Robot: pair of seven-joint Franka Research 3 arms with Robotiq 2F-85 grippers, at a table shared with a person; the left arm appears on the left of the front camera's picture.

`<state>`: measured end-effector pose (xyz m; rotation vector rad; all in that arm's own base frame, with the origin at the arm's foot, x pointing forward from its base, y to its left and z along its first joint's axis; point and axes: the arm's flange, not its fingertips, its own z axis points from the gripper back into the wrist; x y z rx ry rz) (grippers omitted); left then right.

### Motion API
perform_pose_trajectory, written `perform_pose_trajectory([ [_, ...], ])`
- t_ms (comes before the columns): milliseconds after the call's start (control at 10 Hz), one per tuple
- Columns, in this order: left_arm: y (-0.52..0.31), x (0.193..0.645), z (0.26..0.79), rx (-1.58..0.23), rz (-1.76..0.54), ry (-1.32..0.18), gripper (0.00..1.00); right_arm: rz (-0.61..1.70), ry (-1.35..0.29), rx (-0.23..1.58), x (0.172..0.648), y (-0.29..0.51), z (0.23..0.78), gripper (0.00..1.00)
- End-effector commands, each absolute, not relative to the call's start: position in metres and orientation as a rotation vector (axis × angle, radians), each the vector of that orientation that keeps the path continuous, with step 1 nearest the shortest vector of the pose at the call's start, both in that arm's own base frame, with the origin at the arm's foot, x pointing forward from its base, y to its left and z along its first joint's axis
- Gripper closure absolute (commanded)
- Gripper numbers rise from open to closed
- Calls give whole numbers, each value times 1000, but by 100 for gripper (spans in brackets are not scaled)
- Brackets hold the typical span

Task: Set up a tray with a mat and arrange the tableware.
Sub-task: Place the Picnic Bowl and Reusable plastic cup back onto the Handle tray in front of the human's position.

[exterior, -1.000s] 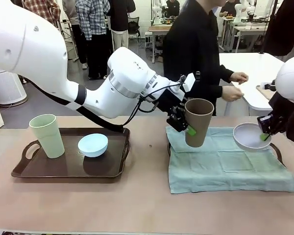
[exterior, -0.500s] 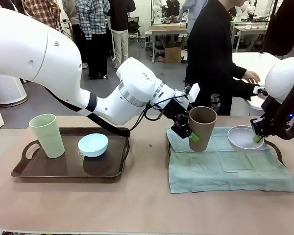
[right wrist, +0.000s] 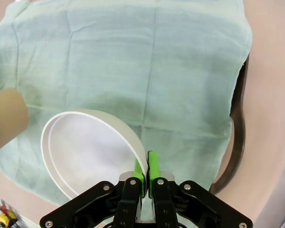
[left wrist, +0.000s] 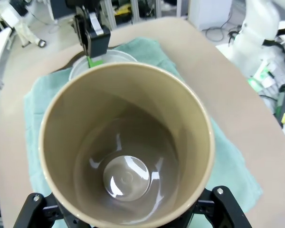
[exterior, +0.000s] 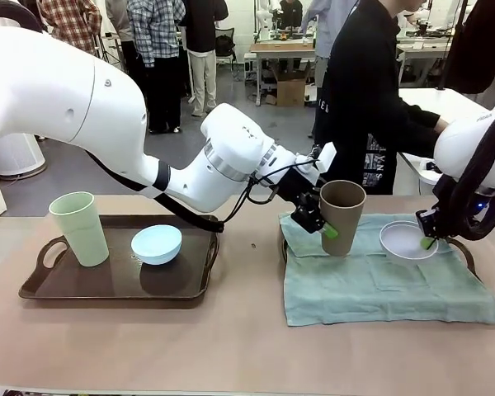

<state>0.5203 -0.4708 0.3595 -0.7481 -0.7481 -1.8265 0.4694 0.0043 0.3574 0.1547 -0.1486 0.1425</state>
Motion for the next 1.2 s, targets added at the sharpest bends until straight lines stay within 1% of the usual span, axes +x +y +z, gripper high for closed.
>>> perform_pose_trajectory([
  [0, -467, 527, 356, -844, -1818, -770, 15, 170, -178, 188, 483, -2, 348, 95],
  [300, -464, 536, 344, -909, -1763, -714, 15, 184, -185, 194, 488, -5, 342, 95],
  [700, -462, 543, 331, -874, -1752, -666, 15, 186, -193, 195, 489, -9, 338, 95],
  [800, -463, 542, 331, -862, -1766, -656, 15, 192, -187, 196, 488, -10, 337, 48],
  [900, -464, 542, 332, -865, -1775, -659, 0, 194, -187, 200, 487, -10, 337, 35],
  [1000, -465, 540, 335, -848, -1786, -656, 0, 189, -187, 201, 487, -10, 339, 0],
  [1100, -465, 538, 338, -831, -1784, -643, 0, 187, -191, 198, 485, -10, 343, 15],
])
